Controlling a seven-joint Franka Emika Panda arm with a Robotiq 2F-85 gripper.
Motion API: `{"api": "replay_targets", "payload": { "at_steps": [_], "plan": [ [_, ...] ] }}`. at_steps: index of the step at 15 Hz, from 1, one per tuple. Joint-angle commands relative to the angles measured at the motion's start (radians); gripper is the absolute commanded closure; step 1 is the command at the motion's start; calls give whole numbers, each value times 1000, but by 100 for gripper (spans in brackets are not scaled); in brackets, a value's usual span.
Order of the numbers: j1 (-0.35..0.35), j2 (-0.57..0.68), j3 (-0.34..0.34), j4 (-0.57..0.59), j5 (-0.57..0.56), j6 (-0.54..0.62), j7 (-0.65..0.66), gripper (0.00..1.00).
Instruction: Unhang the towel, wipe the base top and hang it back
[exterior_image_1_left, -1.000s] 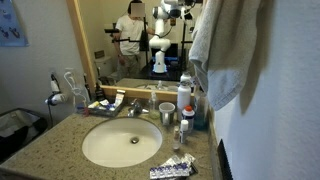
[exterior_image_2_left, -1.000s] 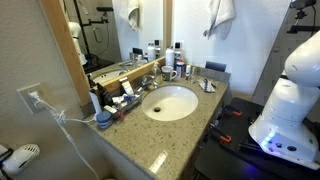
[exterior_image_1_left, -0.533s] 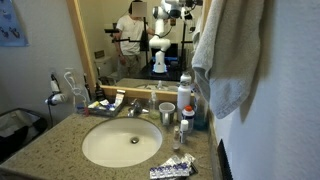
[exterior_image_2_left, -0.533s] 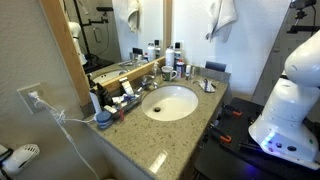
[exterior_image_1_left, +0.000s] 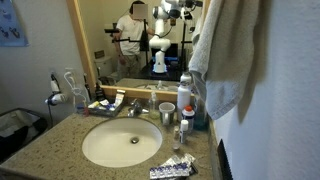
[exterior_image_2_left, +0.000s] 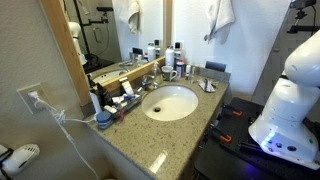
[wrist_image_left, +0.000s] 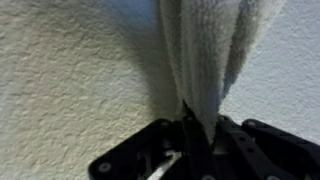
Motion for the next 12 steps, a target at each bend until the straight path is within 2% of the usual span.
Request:
{"api": "replay_targets", "payload": {
  "at_steps": [1, 3, 4, 5, 7, 12],
  "plan": [
    [-16, 12, 11, 11, 27, 26, -10, 96],
    [-17, 16, 13, 11, 33, 23, -9, 96],
    [-17, 16, 15, 11, 35, 23, -7, 86],
    [-16, 17, 17, 12, 38, 22, -5, 63],
    [-15, 16, 21, 11, 42, 21, -8, 60],
    [-16, 14, 29, 9, 48, 21, -2, 24]
  ]
}}
